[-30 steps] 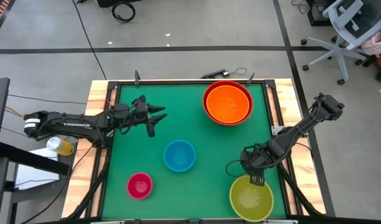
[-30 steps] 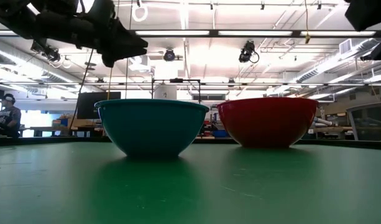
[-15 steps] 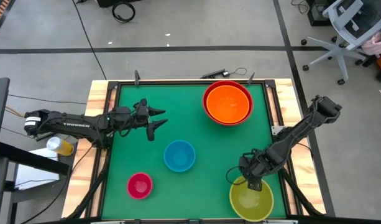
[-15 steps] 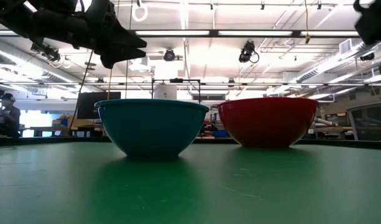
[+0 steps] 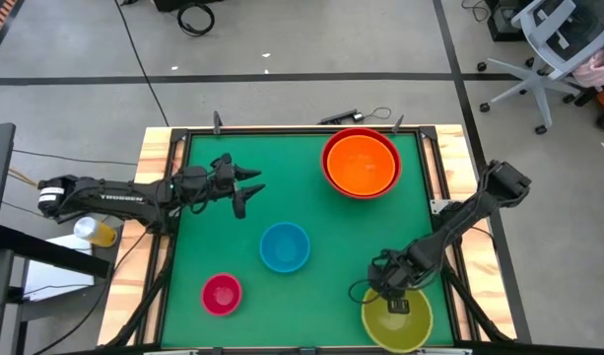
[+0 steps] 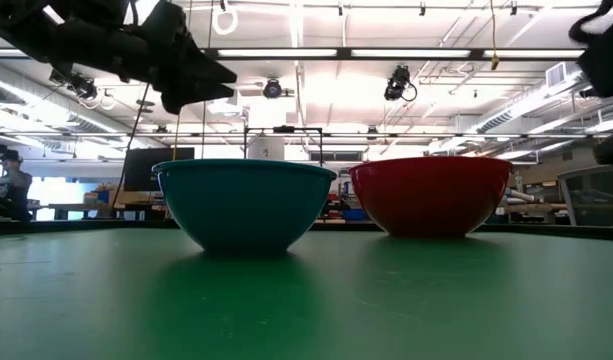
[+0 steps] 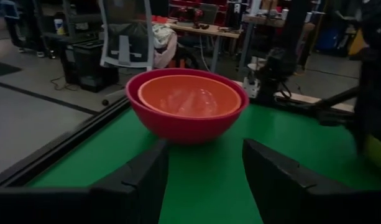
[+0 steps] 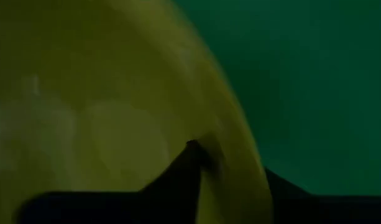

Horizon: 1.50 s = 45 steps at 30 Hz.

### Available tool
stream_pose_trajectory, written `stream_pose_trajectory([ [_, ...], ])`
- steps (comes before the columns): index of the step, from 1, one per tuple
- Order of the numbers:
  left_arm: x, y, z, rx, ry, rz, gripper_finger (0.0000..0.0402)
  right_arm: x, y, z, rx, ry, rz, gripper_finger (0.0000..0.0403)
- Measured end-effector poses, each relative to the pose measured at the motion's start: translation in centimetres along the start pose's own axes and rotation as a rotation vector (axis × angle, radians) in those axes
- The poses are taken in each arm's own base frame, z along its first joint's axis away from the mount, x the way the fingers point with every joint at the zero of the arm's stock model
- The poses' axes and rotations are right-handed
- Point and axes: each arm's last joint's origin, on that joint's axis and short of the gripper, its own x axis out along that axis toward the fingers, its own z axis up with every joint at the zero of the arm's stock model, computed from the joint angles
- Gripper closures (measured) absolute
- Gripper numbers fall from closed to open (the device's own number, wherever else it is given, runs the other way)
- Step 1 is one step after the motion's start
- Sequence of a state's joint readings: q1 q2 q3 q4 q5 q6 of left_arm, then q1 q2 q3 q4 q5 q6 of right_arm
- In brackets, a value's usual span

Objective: Nest bowls inside each other
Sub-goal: Stack the green bowl on top of the orange bowl

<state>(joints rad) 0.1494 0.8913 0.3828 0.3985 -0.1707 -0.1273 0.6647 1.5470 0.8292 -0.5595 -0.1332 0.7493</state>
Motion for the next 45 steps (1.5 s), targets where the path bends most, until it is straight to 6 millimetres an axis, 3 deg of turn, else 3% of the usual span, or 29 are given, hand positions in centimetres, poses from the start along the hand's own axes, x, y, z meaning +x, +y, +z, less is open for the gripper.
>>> stream_pose_trajectory([
  [2, 0.0, 0.2, 0.0, -0.004, -0.002, 0.013, 0.0196, -0.8, 0.0, 0.4, -0.021, -0.034, 0.028, 0.0381],
  [5, 0.1, 0.6, 0.1, -0.036, -0.010, 0.030, 0.0196, -2.3, -0.8, 0.6, -0.027, -0.107, -0.001, 0.0374],
  [15, 0.1, 0.7, 0.0, -0.053, -0.002, 0.038, 0.0196, -10.9, -3.4, 0.7, -0.021, -0.603, -0.109, 0.0380],
  [21, 0.1, 0.7, -0.1, -0.054, 0.016, 0.041, 0.0196, -14.9, -5.7, 0.6, 0.114, -0.911, -0.300, 0.0363],
  [25, 0.1, 0.7, -0.1, -0.054, 0.016, 0.041, 0.0196, -16.7, -7.8, 0.8, 0.268, -1.082, -0.573, 0.0368],
  [29, 0.3, 0.7, -0.4, -0.052, 0.028, 0.051, 0.0196, -17.7, -10.4, 1.2, 0.417, -1.132, -0.863, 0.0369],
  [32, 0.7, 0.7, -0.7, -0.049, 0.042, 0.054, 0.0196, -17.8, -12.8, 1.8, 0.529, -1.101, -0.954, 0.0369],
  [45, 2.7, 0.8, -2.8, -0.020, 0.129, 0.084, 0.0196, -15.6, -23.8, 3.3, 0.817, -0.732, -0.844, 0.0362],
])
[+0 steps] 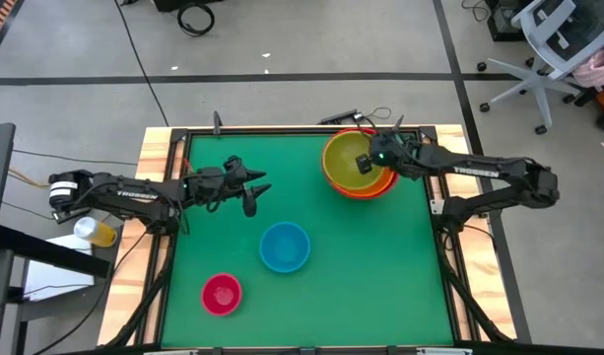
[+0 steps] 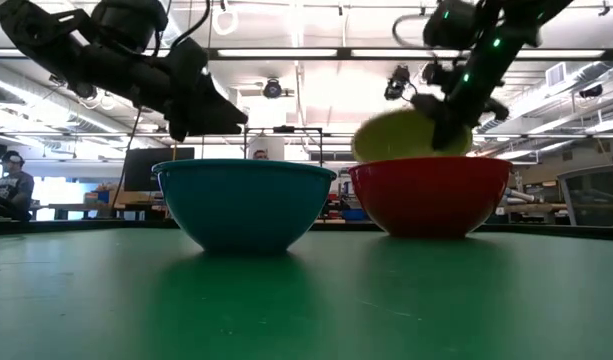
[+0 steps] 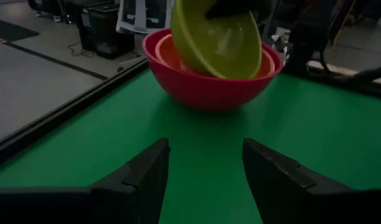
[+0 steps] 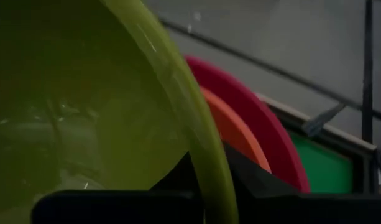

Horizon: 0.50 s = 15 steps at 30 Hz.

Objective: Nest bowls inside each other
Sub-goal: Stack the green bowl on top of the orange bowl

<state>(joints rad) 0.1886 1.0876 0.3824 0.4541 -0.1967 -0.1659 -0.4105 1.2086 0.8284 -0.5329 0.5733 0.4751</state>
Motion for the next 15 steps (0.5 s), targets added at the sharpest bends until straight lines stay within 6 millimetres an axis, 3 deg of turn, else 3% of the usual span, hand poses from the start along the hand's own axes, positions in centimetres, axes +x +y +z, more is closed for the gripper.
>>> stream_pose_trajectory([
  [8, 0.3, 0.0, -0.3, 0.031, 0.013, 0.002, 0.0196, 4.1, -1.0, -0.6, -0.109, 0.201, 0.015, 0.0353],
  [15, 0.3, 0.0, -0.3, 0.026, 0.012, 0.002, 0.0196, 4.4, -1.0, -0.9, -0.192, 0.241, 0.026, 0.0300],
])
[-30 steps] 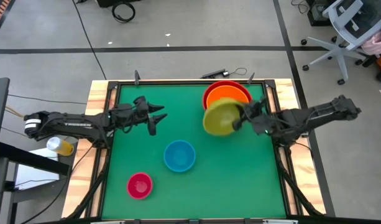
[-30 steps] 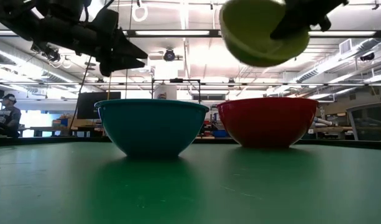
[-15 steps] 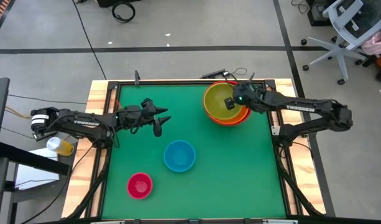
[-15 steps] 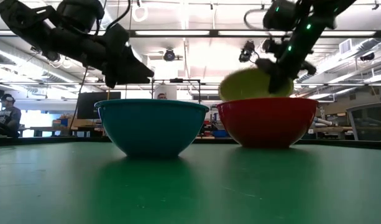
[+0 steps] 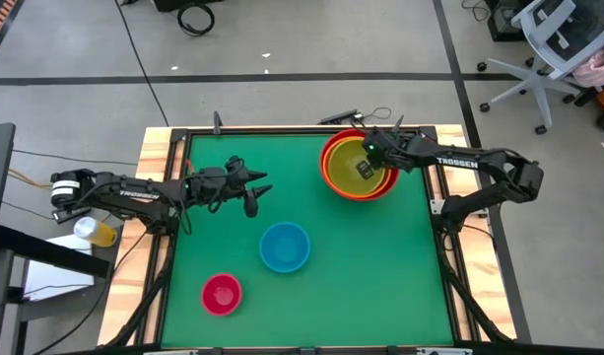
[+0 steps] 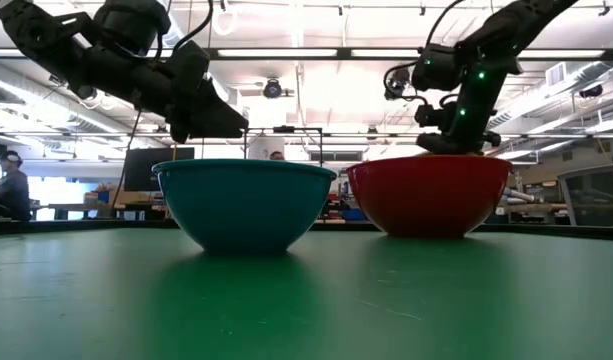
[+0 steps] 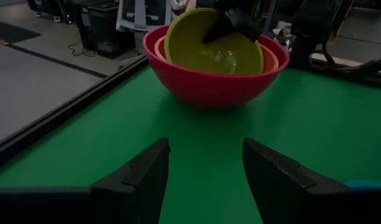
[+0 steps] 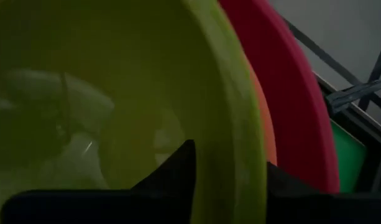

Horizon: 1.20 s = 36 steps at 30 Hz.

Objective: Nest bowls inside each other
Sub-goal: Stack the green bowl on top of the orange bowl, then stack the blue bowl on top of the green bowl

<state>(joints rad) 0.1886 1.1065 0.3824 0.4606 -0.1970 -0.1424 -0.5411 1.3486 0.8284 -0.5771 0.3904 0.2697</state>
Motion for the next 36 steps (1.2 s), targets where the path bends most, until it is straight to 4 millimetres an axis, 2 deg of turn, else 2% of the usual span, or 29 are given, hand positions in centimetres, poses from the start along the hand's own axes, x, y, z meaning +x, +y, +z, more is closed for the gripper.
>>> stream_pose_trajectory([
  [4, 0.0, 0.1, 0.0, 0.000, -0.002, 0.019, 0.0196, -1.0, -0.4, -0.1, 0.012, -0.019, -0.011, 0.0248],
  [8, 0.0, 0.1, 0.0, -0.001, -0.002, 0.024, 0.0196, -2.9, -1.1, -0.1, 0.045, -0.111, -0.084, 0.0200],
  [13, 0.2, -0.4, -0.4, -0.025, 0.019, 0.009, 0.0196, -5.3, -1.9, -0.4, 0.058, -0.238, -0.259, 0.0160],
  [15, 0.4, -0.7, -0.7, -0.026, 0.025, -0.005, 0.0196, -6.1, -2.0, -0.5, 0.058, -0.270, -0.268, 0.0149],
  [18, 0.9, -1.4, -1.4, -0.028, 0.055, -0.026, 0.0196, -7.0, -1.6, -0.8, 0.057, -0.287, -0.162, 0.0139],
  [22, 1.6, -2.6, -2.6, -0.043, 0.095, -0.069, 0.0196, -7.7, 0.1, -1.3, 0.010, -0.225, 0.168, 0.0138],
  [24, 1.8, -3.3, -3.5, -0.056, 0.136, -0.091, 0.0196, -7.8, 1.3, -1.6, -0.013, -0.216, 0.263, 0.0141],
  [29, 1.8, -5.3, -4.6, -0.110, 0.199, -0.243, 0.0196, -8.8, 3.6, -2.5, -0.090, -0.263, 0.305, 0.0145],
  [36, 1.1, -7.2, -4.5, -0.122, 0.168, -0.363, 0.0195, -10.2, 5.4, -2.9, -0.103, -0.336, 0.399, 0.0146],
])
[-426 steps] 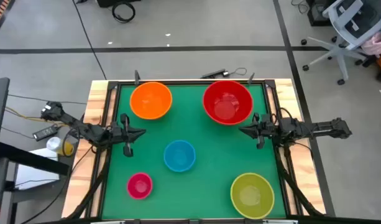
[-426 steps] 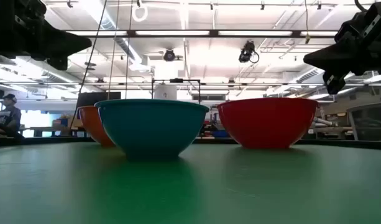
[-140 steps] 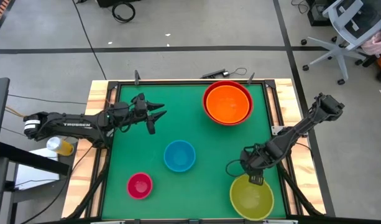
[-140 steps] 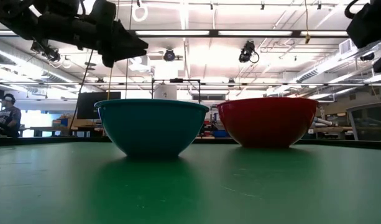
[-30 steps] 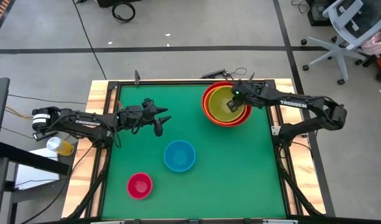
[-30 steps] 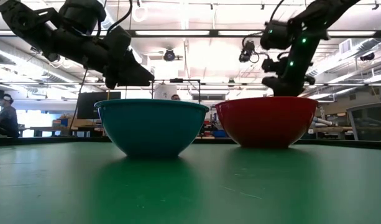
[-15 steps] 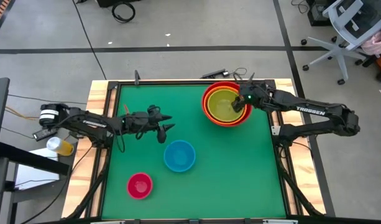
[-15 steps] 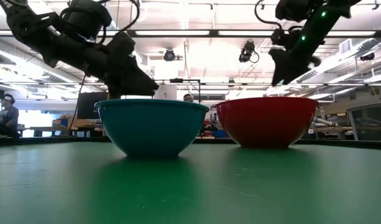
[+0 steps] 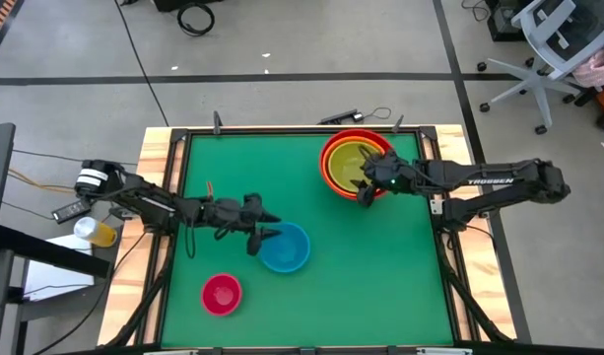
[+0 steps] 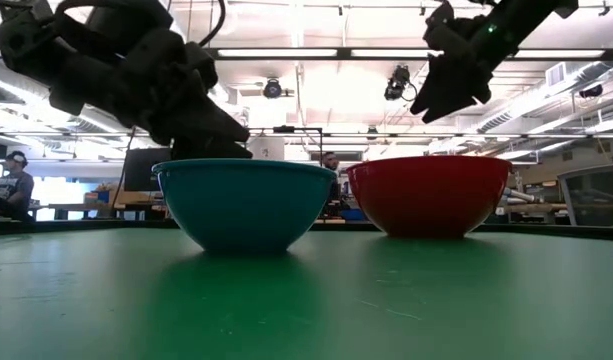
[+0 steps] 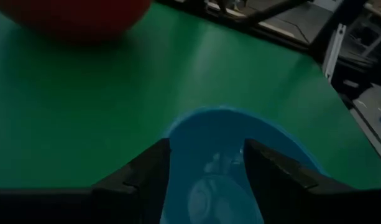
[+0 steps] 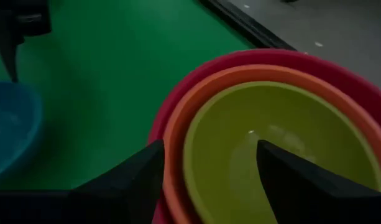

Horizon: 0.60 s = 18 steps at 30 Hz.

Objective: Nest bowls inside each other
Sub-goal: Stack the blue bowl on top of the green bowl

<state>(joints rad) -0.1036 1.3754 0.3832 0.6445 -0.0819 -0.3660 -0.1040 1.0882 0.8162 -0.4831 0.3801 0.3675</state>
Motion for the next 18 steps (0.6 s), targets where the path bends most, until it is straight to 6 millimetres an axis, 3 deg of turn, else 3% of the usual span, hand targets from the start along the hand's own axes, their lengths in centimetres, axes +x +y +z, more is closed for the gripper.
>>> stream_pose_trajectory([
  [13, 0.9, -0.1, -2.2, 0.051, 0.112, 0.041, 0.0191, -0.2, 1.0, -0.4, -0.001, 0.013, 0.036, 0.0146],
  [18, 0.8, 0.1, -2.5, 0.078, 0.137, 0.075, 0.0227, -0.2, 1.0, -0.5, -0.003, 0.014, 0.039, 0.0146],
])
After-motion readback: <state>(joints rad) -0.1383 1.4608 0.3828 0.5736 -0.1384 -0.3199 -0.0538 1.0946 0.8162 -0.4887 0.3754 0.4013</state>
